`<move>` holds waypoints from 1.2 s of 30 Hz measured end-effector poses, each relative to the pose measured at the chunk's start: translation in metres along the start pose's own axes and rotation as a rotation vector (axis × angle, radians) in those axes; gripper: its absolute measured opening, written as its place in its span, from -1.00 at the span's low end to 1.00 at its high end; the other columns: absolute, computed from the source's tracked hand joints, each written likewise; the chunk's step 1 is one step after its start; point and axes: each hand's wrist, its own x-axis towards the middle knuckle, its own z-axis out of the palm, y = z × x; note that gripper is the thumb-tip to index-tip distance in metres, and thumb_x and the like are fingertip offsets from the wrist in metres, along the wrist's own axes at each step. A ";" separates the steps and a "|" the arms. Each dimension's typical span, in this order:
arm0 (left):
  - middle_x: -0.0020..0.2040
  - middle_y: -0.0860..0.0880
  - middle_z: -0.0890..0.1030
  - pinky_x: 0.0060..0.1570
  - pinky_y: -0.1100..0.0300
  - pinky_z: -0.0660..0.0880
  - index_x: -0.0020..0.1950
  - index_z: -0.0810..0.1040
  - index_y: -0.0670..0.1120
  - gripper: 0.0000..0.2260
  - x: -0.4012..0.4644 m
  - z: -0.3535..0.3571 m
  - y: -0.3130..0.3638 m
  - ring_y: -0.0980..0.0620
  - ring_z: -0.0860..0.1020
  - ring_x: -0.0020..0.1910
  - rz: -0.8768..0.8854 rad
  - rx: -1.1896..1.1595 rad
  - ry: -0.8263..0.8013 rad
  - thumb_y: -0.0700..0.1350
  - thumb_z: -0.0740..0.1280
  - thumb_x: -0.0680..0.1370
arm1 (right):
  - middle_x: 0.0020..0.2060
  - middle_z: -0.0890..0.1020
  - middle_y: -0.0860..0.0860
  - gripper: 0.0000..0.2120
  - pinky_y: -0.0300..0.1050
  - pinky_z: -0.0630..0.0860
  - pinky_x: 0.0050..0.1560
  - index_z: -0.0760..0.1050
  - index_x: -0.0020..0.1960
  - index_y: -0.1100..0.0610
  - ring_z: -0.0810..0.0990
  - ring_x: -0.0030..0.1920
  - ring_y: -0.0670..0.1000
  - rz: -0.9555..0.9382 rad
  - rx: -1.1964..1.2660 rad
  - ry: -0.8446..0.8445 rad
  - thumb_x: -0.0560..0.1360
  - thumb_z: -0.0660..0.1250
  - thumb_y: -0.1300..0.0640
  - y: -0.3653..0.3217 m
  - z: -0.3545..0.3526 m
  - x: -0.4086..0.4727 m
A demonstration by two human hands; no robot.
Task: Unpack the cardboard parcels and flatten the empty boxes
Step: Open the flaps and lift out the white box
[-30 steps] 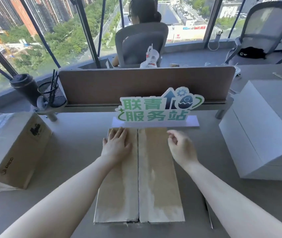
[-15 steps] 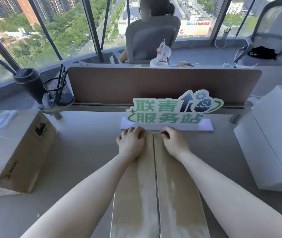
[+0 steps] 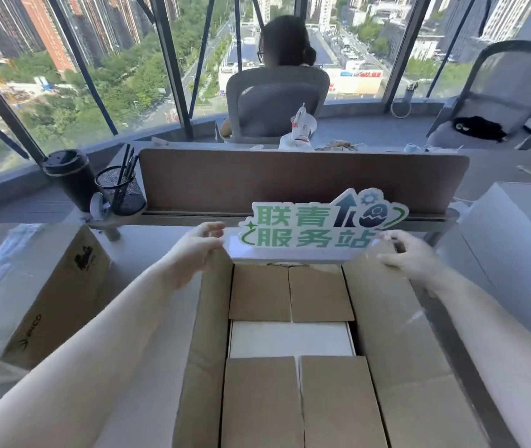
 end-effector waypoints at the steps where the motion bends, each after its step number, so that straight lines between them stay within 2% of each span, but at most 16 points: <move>1: 0.35 -0.02 0.49 -0.04 0.22 0.43 0.34 0.48 0.06 -0.63 0.000 -0.010 -0.006 0.06 0.53 0.08 0.035 0.134 0.091 -0.23 0.27 0.57 | 0.25 0.59 0.06 -0.60 0.02 0.51 0.15 0.49 0.25 -0.06 0.59 0.11 0.12 0.016 -0.161 0.041 0.46 0.42 0.19 0.011 -0.005 -0.001; 3: 0.48 -0.03 0.37 0.22 0.14 0.38 0.44 0.39 0.06 -0.57 -0.006 -0.020 -0.019 -0.02 0.43 0.33 0.068 0.765 0.227 -0.20 0.24 0.58 | 0.41 0.46 0.05 -0.38 0.00 0.44 0.24 0.33 0.49 -0.05 0.48 0.32 0.14 0.064 -0.519 0.072 0.47 0.42 0.08 0.030 -0.003 -0.008; 5: 0.58 0.01 0.18 0.46 -0.03 0.11 0.52 0.29 0.09 -0.52 -0.015 -0.012 -0.040 -0.10 0.13 0.54 0.042 1.186 0.189 0.06 0.25 0.60 | 0.51 0.31 0.08 -0.35 0.01 0.36 0.35 0.22 0.56 0.01 0.35 0.45 0.17 0.091 -0.629 0.025 0.53 0.36 -0.02 0.045 0.014 -0.021; 6: 0.60 0.02 0.12 0.48 -0.06 0.03 0.55 0.23 0.08 -0.43 -0.018 -0.003 -0.052 -0.10 0.05 0.57 -0.015 1.168 0.143 0.20 0.24 0.58 | 0.54 0.26 0.07 -0.36 0.01 0.31 0.40 0.22 0.56 0.04 0.29 0.49 0.15 0.108 -0.585 -0.029 0.56 0.32 -0.09 0.050 0.026 -0.029; 8: 0.61 0.00 0.04 0.51 -0.01 0.00 0.60 0.08 0.02 -0.22 -0.030 0.019 -0.070 -0.06 0.01 0.58 -0.136 0.829 0.018 0.34 0.27 0.50 | 0.54 0.26 0.03 -0.33 -0.05 0.22 0.45 0.24 0.56 0.09 0.25 0.52 0.09 0.171 -0.316 -0.140 0.57 0.25 -0.22 0.055 0.053 -0.046; 11: 0.55 0.03 0.18 0.47 0.16 0.13 0.61 -0.09 0.00 -0.03 -0.046 0.055 -0.089 0.03 0.22 0.51 -0.164 0.206 -0.124 0.29 0.42 0.43 | 0.39 0.45 -0.05 -0.53 -0.23 0.18 0.32 0.37 0.43 0.04 0.37 0.41 -0.04 0.166 0.123 -0.238 0.59 0.27 -0.11 0.046 0.088 -0.074; 15: 0.43 0.02 0.43 0.39 0.15 0.33 0.60 -0.05 0.08 0.25 -0.059 0.067 -0.106 0.07 0.47 0.33 -0.171 0.049 -0.103 0.37 0.55 0.08 | 0.14 0.60 -0.13 -0.73 -0.25 0.35 0.15 0.46 0.17 -0.07 0.53 0.17 -0.08 0.131 0.225 -0.270 0.51 0.43 -0.03 0.044 0.104 -0.092; 18: 0.33 0.06 0.50 0.17 0.35 0.42 0.46 0.11 0.18 0.06 -0.071 0.061 -0.114 0.18 0.54 0.21 -0.125 0.054 -0.145 0.15 0.64 0.10 | 0.12 0.65 -0.14 -0.51 -0.26 0.48 0.11 0.50 0.26 -0.02 0.59 0.20 -0.05 0.114 0.170 -0.303 0.39 0.53 -0.11 0.056 0.104 -0.102; 20: 0.22 0.16 0.52 0.00 0.47 0.41 0.42 0.18 0.18 -0.10 -0.078 0.057 -0.112 0.27 0.54 0.08 -0.093 0.199 -0.119 -0.05 0.65 0.24 | 0.12 0.64 -0.19 -0.30 -0.13 0.50 0.21 0.48 0.26 -0.06 0.59 0.19 -0.08 0.100 0.068 -0.286 0.24 0.52 -0.36 0.062 0.104 -0.109; 21: 0.23 0.17 0.51 0.03 0.44 0.41 0.48 0.19 0.10 -0.12 -0.081 0.057 -0.108 0.23 0.54 0.12 -0.084 0.305 -0.068 -0.05 0.63 0.30 | 0.11 0.63 -0.21 -0.26 -0.10 0.51 0.20 0.48 0.24 -0.07 0.59 0.17 -0.09 0.091 -0.012 -0.267 0.20 0.47 -0.46 0.062 0.103 -0.111; 24: 0.45 0.02 0.38 0.26 0.16 0.38 0.57 0.12 -0.02 -0.05 -0.089 0.056 -0.097 0.00 0.41 0.38 -0.093 0.612 0.095 0.19 0.54 0.34 | 0.04 0.61 -0.18 -0.43 -0.07 0.53 0.03 0.45 0.09 -0.13 0.60 0.11 -0.01 0.064 -0.321 -0.190 0.31 0.31 -0.52 0.054 0.097 -0.117; 28: 0.40 0.11 0.36 0.05 0.07 0.46 0.41 0.30 0.08 -0.22 -0.101 0.058 -0.089 0.00 0.39 0.33 0.005 0.876 0.192 0.42 0.38 0.32 | -0.03 0.59 -0.11 -0.36 -0.09 0.53 -0.09 0.46 -0.01 -0.04 0.60 0.02 0.03 -0.035 -0.620 0.029 0.33 0.13 -0.58 0.044 0.091 -0.130; 31: 0.18 0.09 0.49 -0.01 0.10 0.45 0.17 0.51 0.04 -0.51 -0.106 0.057 -0.081 0.03 0.44 0.22 0.187 0.858 0.346 0.37 0.29 0.45 | -0.15 0.57 -0.11 -0.43 -0.07 0.51 -0.19 0.51 -0.06 -0.02 0.60 -0.07 0.04 -0.167 -0.455 0.246 0.38 0.13 -0.51 0.038 0.088 -0.130; 33: -0.07 0.04 0.58 -0.10 0.09 0.43 -0.05 0.58 -0.03 -0.60 -0.103 0.061 -0.070 -0.01 0.52 0.01 0.251 0.637 0.413 0.28 0.21 0.55 | -0.27 0.63 -0.11 -0.54 -0.02 0.54 -0.17 0.53 -0.16 0.00 0.63 -0.16 0.01 -0.168 -0.155 0.217 0.46 0.22 -0.40 0.022 0.086 -0.121; 35: -0.19 -0.01 0.63 -0.10 0.07 0.43 -0.10 0.60 -0.06 -0.62 -0.091 0.066 -0.055 -0.06 0.56 -0.10 0.269 0.390 0.409 0.19 0.16 0.60 | -0.15 0.71 -0.12 -0.73 0.02 0.59 0.04 0.63 -0.05 -0.01 0.67 -0.06 -0.03 -0.139 0.137 0.161 0.53 0.31 -0.19 0.005 0.086 -0.103; 36: -0.13 -0.01 0.65 -0.03 0.08 0.46 -0.02 0.62 -0.05 -0.70 -0.082 0.068 -0.050 -0.05 0.58 -0.05 0.265 0.311 0.389 0.10 0.18 0.62 | -0.01 0.71 -0.11 -0.79 -0.04 0.55 0.16 0.64 0.08 -0.01 0.66 0.06 -0.03 -0.131 0.196 0.138 0.56 0.32 -0.07 -0.002 0.087 -0.093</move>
